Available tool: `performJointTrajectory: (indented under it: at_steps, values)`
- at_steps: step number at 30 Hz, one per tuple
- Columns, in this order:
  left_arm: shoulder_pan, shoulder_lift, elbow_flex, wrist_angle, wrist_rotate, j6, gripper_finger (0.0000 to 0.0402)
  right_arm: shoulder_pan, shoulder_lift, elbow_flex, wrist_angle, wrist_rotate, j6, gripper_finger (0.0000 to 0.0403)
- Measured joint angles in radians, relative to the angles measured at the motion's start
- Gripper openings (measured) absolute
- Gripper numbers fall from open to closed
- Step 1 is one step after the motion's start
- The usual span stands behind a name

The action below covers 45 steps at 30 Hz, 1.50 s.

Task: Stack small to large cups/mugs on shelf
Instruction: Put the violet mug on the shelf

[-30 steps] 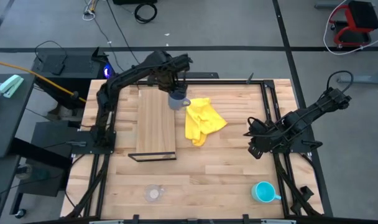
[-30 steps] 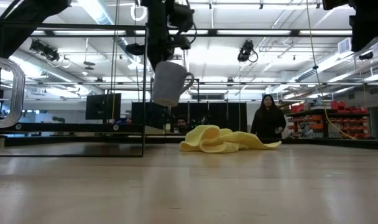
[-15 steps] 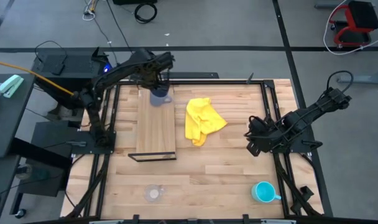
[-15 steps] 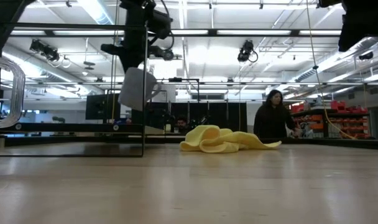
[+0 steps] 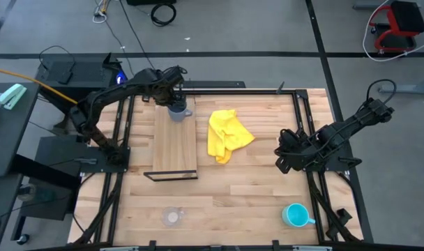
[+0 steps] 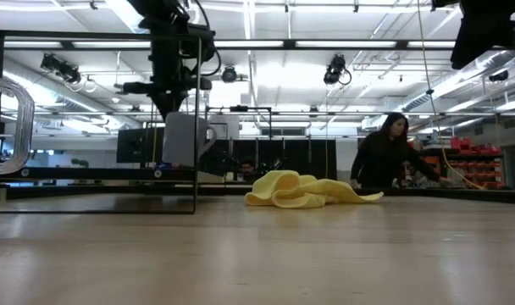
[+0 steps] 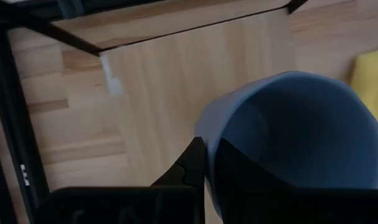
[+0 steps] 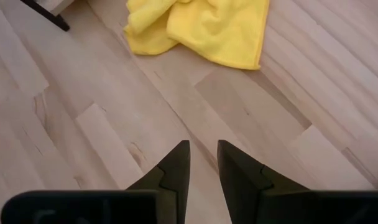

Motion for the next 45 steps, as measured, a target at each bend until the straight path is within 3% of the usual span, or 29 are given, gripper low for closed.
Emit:
performJointTrajectory:
  at_steps: [11,38,45]
  values:
    - [0.046,-0.011,-0.065,0.109,0.000,-0.003,0.0022,0.000,0.000,0.000,0.036,0.000,0.010,0.0089]
    - [0.076,0.000,-0.065,0.094,0.003,-0.041,0.0022,0.000,0.000,0.000,0.034,0.026,0.006,0.0089]
    - [0.071,-0.007,-0.114,0.107,0.004,-0.032,0.0022,-0.001,0.000,0.000,0.034,0.027,0.004,0.0089]
